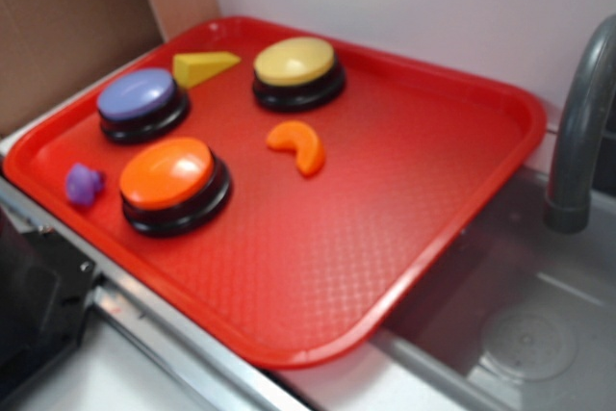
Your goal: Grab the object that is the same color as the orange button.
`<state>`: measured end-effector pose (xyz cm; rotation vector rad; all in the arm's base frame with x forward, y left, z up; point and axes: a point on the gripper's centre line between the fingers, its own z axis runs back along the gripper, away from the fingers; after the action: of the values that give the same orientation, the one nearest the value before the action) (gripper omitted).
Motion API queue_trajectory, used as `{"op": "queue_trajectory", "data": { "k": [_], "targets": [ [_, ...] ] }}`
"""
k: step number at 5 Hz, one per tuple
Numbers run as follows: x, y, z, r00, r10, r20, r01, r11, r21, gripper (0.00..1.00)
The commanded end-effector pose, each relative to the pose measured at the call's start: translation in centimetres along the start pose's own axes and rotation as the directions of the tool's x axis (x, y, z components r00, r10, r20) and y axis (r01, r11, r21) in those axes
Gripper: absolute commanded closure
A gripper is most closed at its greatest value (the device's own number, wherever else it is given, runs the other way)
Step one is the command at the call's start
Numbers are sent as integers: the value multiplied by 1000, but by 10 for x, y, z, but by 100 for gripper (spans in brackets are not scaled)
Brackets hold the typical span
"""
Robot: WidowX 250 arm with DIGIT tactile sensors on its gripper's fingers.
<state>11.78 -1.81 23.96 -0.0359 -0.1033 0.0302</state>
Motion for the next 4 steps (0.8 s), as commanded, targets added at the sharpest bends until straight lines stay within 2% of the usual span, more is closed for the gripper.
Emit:
{"op": "queue_trajectory", "data": {
  "k": [1,2,3,4],
  "targets": [
    [0,0,0,1000,0,0,0,1000,0,0],
    [16,-8,-17,994,105,16,-105,994,-16,0],
    [37,-21,-39,990,142,9,-141,989,-37,0],
    [70,-33,-76,966,257,-3,-257,966,-24,0]
  ]
}}
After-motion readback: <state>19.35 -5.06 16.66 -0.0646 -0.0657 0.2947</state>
